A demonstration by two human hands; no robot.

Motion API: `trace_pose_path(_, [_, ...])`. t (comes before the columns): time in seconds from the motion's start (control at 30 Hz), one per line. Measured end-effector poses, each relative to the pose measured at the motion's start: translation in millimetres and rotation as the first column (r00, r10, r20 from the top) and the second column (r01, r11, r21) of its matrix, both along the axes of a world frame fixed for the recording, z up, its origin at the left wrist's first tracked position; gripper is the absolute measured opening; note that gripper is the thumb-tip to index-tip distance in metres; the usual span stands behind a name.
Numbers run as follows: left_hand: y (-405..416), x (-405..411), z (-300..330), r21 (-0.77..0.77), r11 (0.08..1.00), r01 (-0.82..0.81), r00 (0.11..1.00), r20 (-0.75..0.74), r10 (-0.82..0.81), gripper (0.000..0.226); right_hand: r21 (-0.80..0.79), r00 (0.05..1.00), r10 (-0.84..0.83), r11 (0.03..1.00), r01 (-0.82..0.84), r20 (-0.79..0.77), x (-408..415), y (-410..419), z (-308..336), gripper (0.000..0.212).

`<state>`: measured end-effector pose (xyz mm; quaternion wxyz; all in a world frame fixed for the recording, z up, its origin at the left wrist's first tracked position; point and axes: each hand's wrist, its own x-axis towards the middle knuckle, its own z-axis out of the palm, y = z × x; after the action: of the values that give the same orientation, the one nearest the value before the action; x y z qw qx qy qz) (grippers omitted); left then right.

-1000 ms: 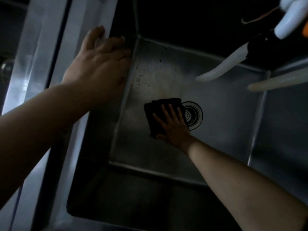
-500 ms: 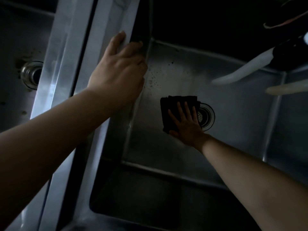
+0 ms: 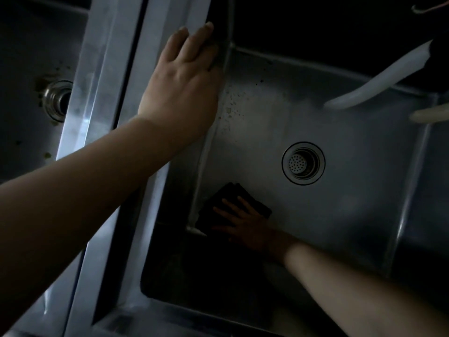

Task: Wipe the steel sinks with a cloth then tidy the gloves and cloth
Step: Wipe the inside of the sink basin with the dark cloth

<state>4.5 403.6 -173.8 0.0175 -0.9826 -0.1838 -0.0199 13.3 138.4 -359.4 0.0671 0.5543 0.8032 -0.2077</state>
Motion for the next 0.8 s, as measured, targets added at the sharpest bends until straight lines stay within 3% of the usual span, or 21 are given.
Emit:
trace_pose_path(0.3, [-0.1, 0.1, -0.7, 0.004, 1.000, -0.013, 0.999, 0.034, 0.013, 0.037, 0.160, 0.980, -0.199, 0.968, 0.194, 0.015, 55.6, 76.5, -13.5, 0.055])
trace_pose_path(0.53, [-0.5, -0.6, -1.2, 0.011, 1.000, -0.002, 0.999, 0.033, 0.002, 0.033, 0.056, 0.914, -0.403, 0.914, 0.401, 0.039, 81.5, 84.3, -21.9, 0.062])
trace_pose_path(0.8, [1.4, 3.7, -0.6, 0.005, 1.000, -0.005, 0.996, 0.088, 0.005, 0.028, 0.054, 0.937, -0.345, 0.938, 0.342, 0.058, 10.2, 47.1, -10.3, 0.067])
